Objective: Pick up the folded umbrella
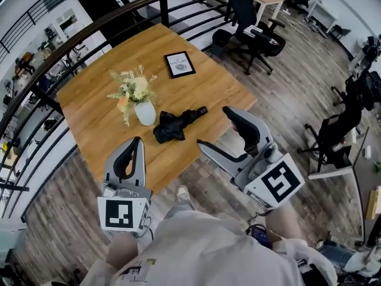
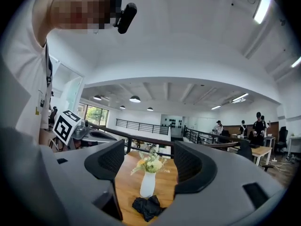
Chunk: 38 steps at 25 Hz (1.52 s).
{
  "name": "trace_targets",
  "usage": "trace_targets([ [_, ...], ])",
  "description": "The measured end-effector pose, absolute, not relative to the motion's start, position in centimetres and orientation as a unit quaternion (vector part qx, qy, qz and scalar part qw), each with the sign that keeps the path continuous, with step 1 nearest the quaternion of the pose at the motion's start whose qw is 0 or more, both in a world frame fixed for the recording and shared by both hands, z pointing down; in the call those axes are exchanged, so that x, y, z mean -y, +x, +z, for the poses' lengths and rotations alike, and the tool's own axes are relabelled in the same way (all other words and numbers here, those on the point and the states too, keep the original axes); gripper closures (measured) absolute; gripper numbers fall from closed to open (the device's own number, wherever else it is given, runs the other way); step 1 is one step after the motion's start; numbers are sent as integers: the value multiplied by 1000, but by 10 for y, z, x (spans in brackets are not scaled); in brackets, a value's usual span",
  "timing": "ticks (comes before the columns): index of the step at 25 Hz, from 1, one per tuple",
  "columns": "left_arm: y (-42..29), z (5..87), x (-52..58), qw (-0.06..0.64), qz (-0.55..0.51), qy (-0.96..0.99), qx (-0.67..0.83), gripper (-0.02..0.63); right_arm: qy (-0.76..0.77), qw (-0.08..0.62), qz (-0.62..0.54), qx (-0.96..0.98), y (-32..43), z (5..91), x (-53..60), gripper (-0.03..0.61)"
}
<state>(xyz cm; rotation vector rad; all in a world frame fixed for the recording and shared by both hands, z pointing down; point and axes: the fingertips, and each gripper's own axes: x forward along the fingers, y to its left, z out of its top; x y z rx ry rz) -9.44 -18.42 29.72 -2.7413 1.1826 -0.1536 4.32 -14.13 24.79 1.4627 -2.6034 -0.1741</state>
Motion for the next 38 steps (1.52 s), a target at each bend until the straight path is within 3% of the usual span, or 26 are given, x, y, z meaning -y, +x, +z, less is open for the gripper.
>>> trace_targets([
  [17,-88,329,238,39,-111,-908,-401,598,457,130,-23,880,63,291,231,241],
  [29,-51,323,287,51,-111,-853,-507,598,289,174,-31,941,90,317,300,240],
  [38,-52,358,312,12,-138,-814,-564,598,132,289,-24,948,74,394,330,236],
])
